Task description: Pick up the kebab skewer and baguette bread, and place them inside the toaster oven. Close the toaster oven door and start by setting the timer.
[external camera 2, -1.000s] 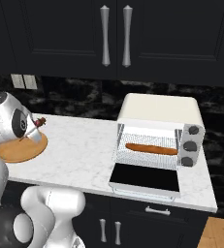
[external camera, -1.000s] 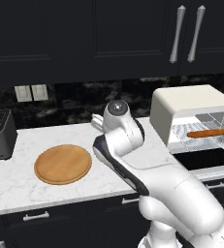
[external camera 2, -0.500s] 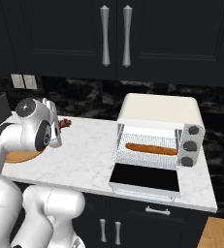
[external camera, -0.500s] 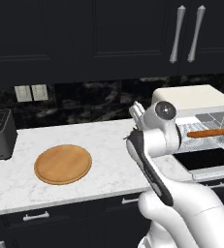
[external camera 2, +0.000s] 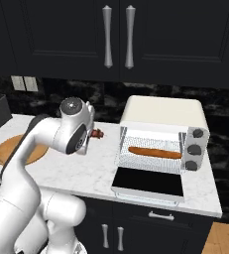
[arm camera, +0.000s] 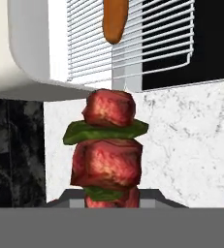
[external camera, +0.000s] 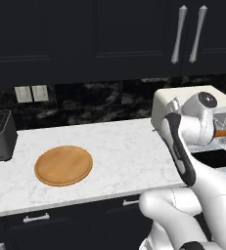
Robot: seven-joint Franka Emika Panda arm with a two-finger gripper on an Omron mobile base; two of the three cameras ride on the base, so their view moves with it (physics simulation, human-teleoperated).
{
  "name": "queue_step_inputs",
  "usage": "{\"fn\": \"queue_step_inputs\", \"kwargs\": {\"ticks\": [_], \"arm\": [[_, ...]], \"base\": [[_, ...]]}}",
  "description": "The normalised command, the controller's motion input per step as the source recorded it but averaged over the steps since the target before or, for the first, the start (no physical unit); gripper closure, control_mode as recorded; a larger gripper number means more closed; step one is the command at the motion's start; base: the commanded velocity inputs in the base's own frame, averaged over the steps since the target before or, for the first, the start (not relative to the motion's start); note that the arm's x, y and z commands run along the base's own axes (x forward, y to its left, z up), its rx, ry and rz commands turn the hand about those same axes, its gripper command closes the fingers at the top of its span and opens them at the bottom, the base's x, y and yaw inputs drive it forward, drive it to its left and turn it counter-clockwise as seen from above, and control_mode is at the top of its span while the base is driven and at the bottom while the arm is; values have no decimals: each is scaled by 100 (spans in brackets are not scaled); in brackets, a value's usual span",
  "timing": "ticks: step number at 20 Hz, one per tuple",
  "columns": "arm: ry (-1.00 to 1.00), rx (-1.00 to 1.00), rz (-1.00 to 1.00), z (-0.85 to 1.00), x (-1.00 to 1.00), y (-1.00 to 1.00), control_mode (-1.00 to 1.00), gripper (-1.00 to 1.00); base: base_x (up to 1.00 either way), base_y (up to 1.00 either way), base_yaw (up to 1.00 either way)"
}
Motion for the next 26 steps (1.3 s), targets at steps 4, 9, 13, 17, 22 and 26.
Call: {"fn": "queue_step_inputs", "kwargs": {"ticks": [4,9,13,17,22,26], "arm": [[14,11,-22,0,0,-98,-100,100],[16,0,-15,-6,0,-91,-100,100],[17,0,-7,-14,0,-76,-100,100],[4,0,-1,-27,0,-44,-100,100],[0,0,0,-36,0,-23,-100,100],[1,0,0,-38,4,-24,-100,100]], "base": [[0,0,0],[0,0,0],[0,0,0],[0,0,0],[0,0,0],[0,0,0]]}}
